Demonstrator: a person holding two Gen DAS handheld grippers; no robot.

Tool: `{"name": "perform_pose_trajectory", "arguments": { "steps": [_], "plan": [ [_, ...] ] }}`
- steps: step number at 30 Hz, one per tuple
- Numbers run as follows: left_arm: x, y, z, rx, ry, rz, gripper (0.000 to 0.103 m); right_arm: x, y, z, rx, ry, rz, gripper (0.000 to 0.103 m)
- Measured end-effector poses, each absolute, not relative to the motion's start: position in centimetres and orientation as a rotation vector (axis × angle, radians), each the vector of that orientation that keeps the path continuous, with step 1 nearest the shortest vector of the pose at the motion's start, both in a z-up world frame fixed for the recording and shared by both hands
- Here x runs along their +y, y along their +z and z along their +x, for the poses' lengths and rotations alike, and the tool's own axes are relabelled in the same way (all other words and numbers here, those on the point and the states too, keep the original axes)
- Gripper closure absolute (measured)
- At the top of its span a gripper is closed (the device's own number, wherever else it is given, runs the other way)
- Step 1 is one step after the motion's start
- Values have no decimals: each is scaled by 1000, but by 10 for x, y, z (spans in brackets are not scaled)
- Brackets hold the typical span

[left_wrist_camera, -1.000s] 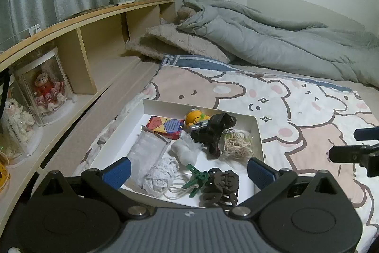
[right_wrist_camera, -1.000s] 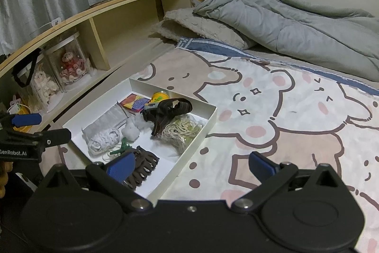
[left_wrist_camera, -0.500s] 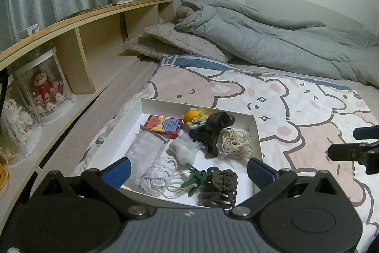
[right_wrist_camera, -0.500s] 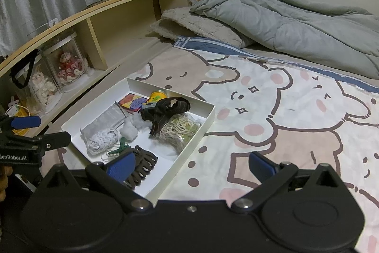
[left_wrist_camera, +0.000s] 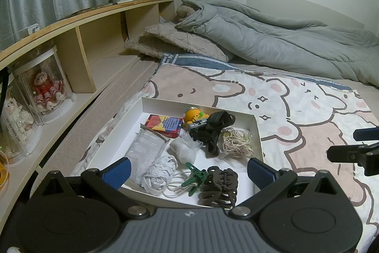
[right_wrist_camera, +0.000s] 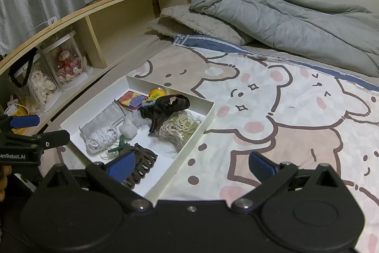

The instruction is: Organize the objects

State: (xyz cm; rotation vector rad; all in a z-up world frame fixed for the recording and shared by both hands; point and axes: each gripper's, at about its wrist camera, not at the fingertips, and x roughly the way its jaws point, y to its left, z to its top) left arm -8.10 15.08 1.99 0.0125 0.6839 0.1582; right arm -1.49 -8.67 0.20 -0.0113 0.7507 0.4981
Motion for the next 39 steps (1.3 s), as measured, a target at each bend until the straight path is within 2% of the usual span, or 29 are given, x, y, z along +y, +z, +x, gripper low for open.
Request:
{"name": "perform_pose_trajectory", "arguments": {
  "steps": [39],
  "plan": [
    [149, 20, -81, 684, 155, 17, 0, -87, 0, -15, 763, 495, -19, 0]
  ]
}}
